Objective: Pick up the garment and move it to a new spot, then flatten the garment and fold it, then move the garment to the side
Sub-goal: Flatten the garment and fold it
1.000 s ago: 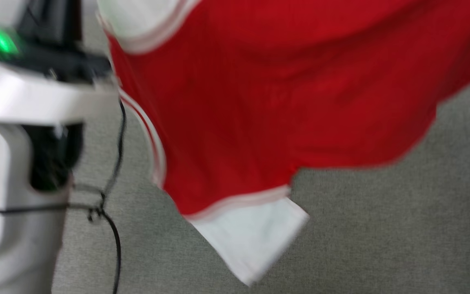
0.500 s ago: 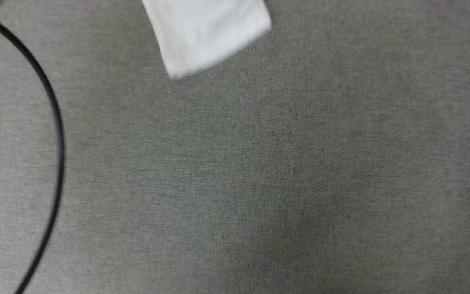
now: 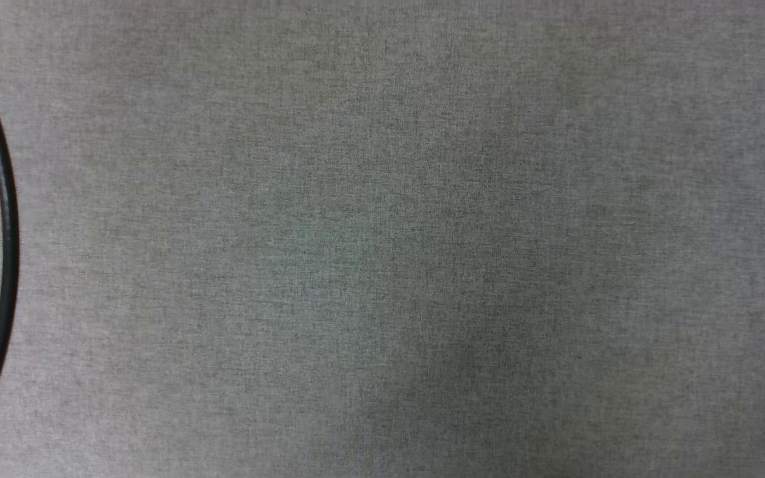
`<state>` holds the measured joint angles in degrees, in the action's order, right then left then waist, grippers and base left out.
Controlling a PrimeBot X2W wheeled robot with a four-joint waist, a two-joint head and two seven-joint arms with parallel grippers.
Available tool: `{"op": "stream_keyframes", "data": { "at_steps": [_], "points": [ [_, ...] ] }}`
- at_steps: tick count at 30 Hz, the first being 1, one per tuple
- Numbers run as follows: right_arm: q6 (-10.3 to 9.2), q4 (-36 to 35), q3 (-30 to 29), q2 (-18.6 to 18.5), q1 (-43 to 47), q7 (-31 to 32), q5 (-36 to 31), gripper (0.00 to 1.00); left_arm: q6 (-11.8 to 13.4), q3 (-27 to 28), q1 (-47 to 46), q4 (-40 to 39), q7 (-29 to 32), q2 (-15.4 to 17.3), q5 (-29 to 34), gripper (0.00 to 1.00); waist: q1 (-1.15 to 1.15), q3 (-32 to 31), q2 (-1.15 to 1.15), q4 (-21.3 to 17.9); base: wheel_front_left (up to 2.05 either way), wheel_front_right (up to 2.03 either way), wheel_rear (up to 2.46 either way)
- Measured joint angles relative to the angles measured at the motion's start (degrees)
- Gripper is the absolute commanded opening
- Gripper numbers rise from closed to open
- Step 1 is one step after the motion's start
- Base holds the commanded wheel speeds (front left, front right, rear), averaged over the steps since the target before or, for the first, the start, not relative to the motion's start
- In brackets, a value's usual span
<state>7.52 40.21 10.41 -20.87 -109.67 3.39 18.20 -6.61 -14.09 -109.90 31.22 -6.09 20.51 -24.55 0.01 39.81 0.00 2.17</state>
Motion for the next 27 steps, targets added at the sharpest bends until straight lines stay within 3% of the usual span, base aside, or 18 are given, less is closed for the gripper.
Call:
{"op": "stream_keyframes", "data": {
  "at_steps": [7,15,27],
  "points": [
    [0.0,6.44,4.39,0.38,1.68,-4.2,1.98,0.0,-0.42,-1.2,4.7,4.23,-2.93,0.13,-1.51,0.0,0.0,1.52,0.0,0.11,0.0,0.0,0.0],
    [0.0,10.05,9.34,1.24,12.02,-10.12,7.67,0.0,-0.59,-2.2,17.33,5.64,-7.27,0.09,-3.97,0.0,0.0,0.57,0.0,-0.28,0.0,0.0,0.0],
    [0.0,7.3,16.4,0.99,32.47,-15.75,15.25,0.0,-0.49,0.92,42.6,-2.24,-8.8,-1.03,-5.91,0.0,-0.01,-5.84,0.0,-0.25,0.0,0.0,0.0]
  ]
}}
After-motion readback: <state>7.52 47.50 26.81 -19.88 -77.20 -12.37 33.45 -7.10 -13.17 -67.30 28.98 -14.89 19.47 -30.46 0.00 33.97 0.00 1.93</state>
